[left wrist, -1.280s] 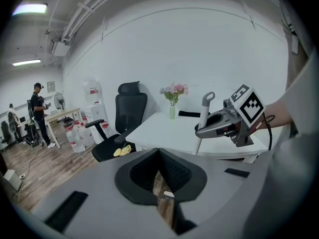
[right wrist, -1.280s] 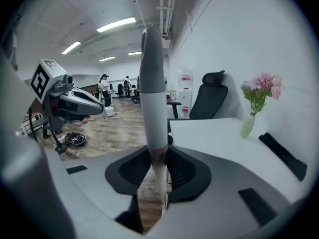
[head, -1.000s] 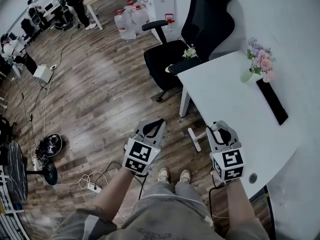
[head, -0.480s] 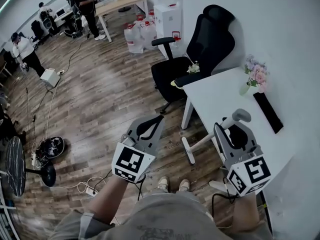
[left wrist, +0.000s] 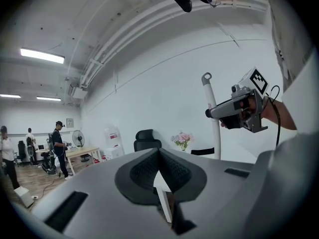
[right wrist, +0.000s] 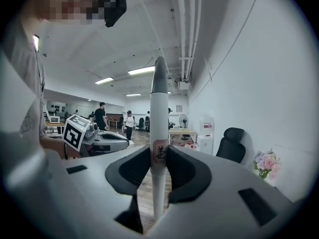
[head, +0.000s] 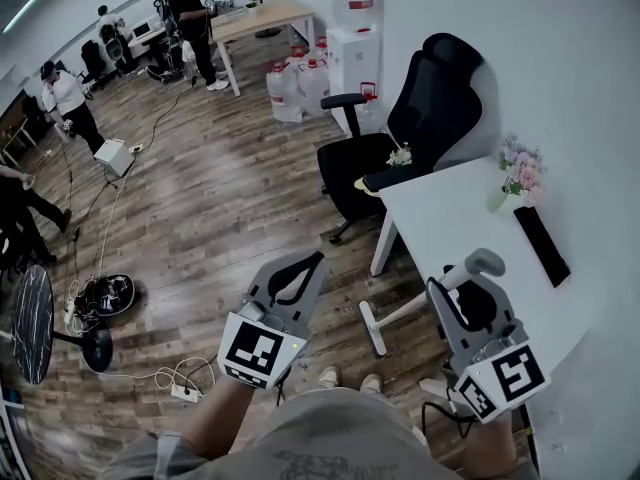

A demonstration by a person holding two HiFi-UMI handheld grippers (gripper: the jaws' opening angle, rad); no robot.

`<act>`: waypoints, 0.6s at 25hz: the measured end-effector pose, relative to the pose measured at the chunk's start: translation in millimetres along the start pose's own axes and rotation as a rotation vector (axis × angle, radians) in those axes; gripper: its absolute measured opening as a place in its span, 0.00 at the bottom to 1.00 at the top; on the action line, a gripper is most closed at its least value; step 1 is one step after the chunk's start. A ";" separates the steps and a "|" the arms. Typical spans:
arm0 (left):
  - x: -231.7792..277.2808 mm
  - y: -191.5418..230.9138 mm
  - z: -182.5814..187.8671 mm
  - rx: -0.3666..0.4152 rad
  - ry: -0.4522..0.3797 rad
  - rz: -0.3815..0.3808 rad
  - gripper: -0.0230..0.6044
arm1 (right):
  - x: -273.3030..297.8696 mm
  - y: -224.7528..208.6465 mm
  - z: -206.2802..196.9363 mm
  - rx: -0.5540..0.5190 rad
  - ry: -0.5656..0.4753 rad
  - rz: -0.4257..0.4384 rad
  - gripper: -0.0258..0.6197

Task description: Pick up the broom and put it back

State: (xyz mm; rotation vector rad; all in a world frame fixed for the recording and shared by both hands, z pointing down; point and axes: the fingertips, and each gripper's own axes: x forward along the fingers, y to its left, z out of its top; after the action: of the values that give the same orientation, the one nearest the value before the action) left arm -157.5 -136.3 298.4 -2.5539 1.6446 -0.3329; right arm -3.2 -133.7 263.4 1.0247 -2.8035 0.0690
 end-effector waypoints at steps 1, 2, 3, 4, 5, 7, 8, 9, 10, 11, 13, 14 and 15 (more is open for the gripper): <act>-0.3 1.0 1.4 0.004 -0.003 0.001 0.06 | 0.3 0.6 -0.5 0.004 0.001 0.003 0.23; -0.1 1.9 2.4 0.006 -0.006 0.001 0.06 | 0.9 0.6 -1.2 0.009 0.001 0.003 0.23; 1.1 2.2 2.4 0.006 -0.007 0.000 0.06 | 2.0 0.1 -2.6 0.014 0.003 0.002 0.23; 2.9 1.9 1.5 0.006 -0.006 -0.004 0.06 | 3.3 -0.6 -4.7 0.018 0.005 0.000 0.23; 5.0 0.9 -0.2 0.004 -0.004 -0.010 0.06 | 4.7 -1.2 -7.7 0.022 0.009 -0.001 0.23; 9.3 -3.1 -5.8 -0.009 0.005 -0.023 0.06 | 7.2 -1.3 -16.3 0.025 0.026 0.000 0.23; 11.7 -5.9 -9.9 -0.009 0.014 -0.032 0.06 | 8.2 -1.0 -21.9 0.024 0.038 0.002 0.23; 14.2 -9.0 -14.7 -0.004 0.024 -0.041 0.06 | 9.0 -0.8 -28.2 0.022 0.053 0.006 0.23; 17.0 -11.8 -19.7 0.002 0.033 -0.048 0.06 | 9.9 -0.9 -35.2 0.020 0.069 0.009 0.23; 19.8 -13.8 -25.0 0.005 0.039 -0.049 0.06 | 10.8 -1.3 -42.8 0.019 0.086 0.011 0.23; 24.8 -16.8 -37.6 0.005 0.050 -0.045 0.06 | 12.2 -2.7 -59.7 0.019 0.121 0.009 0.23; 27.0 -18.6 -44.9 0.003 0.057 -0.047 0.06 | 12.8 -3.7 -68.8 0.020 0.138 0.004 0.23; 29.0 -20.7 -52.5 0.000 0.066 -0.051 0.06 | 13.3 -4.9 -78.0 0.023 0.154 -0.001 0.23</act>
State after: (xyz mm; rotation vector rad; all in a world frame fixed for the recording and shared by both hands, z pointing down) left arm -139.6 -151.5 357.4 -2.6157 1.6026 -0.4255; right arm 0.1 -138.3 342.5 0.9818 -2.6695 0.1730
